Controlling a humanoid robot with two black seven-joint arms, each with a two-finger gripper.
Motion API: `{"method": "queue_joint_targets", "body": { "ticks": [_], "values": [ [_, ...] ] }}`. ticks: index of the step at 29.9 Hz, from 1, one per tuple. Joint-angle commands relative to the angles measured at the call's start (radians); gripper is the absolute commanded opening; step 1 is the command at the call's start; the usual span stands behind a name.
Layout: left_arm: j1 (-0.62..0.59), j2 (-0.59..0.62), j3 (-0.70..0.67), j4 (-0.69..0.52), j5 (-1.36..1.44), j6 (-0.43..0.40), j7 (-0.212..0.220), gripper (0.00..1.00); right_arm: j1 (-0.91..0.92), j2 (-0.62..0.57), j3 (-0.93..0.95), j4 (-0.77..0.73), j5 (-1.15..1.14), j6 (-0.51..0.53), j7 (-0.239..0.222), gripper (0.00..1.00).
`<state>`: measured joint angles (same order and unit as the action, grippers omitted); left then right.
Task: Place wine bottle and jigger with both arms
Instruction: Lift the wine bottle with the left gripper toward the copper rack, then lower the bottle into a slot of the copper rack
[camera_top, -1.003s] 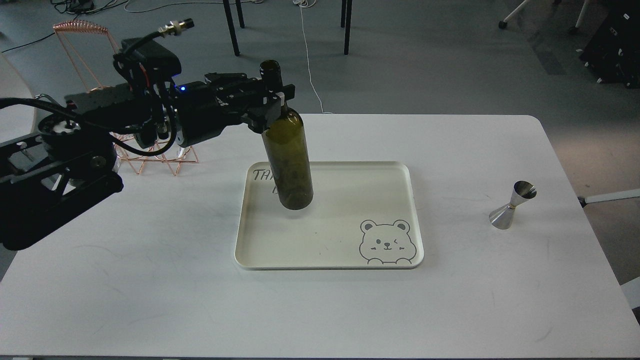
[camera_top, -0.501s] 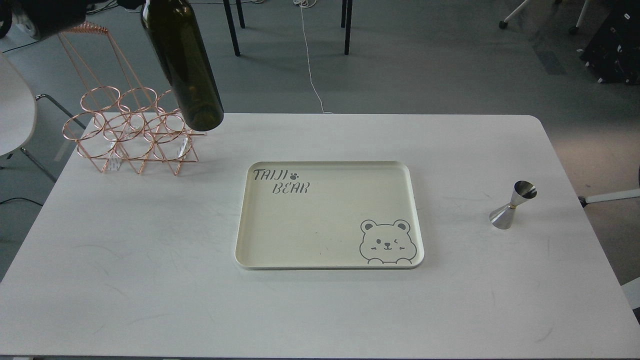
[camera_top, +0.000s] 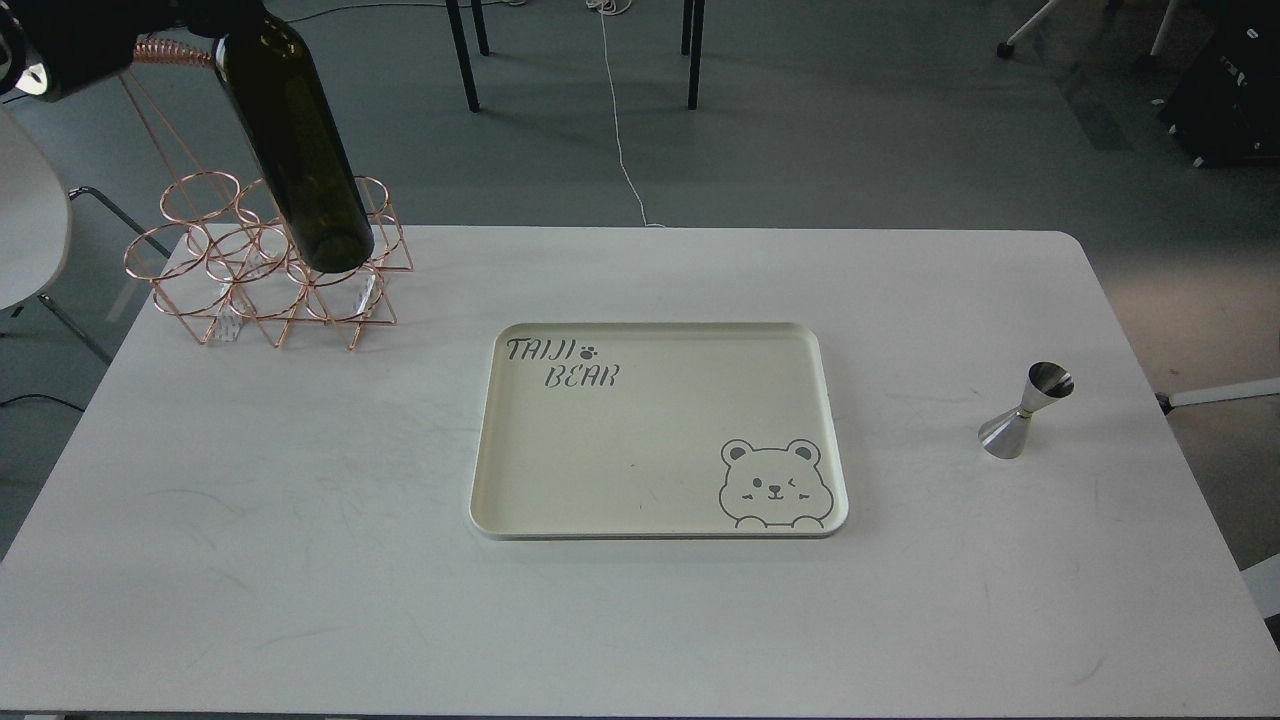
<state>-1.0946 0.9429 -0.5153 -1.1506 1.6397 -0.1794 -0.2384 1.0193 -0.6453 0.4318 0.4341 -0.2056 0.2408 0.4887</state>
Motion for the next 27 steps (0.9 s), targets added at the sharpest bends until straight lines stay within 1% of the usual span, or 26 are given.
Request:
{"method": "queue_joint_targets", "body": {
  "ticks": [1,7,16,27],
  "values": [
    [0.002,-0.013,0.035,0.034,0.000,0.035,0.001,0.09,-0.001,-0.002,-0.001,0.000,0.000,0.000,0.000,0.96],
    [0.004,-0.015,0.067,0.046,-0.001,0.077,0.001,0.09,-0.001,-0.002,-0.001,0.000,0.000,0.000,0.000,0.96],
    [-0.010,-0.003,0.067,0.048,-0.001,0.077,-0.004,0.10,0.001,-0.004,-0.001,0.002,0.000,0.002,0.000,0.96],
    [0.004,-0.007,0.070,0.071,0.000,0.077,-0.002,0.10,0.001,0.001,-0.002,0.003,0.000,0.002,0.000,0.96]
  ]
}}
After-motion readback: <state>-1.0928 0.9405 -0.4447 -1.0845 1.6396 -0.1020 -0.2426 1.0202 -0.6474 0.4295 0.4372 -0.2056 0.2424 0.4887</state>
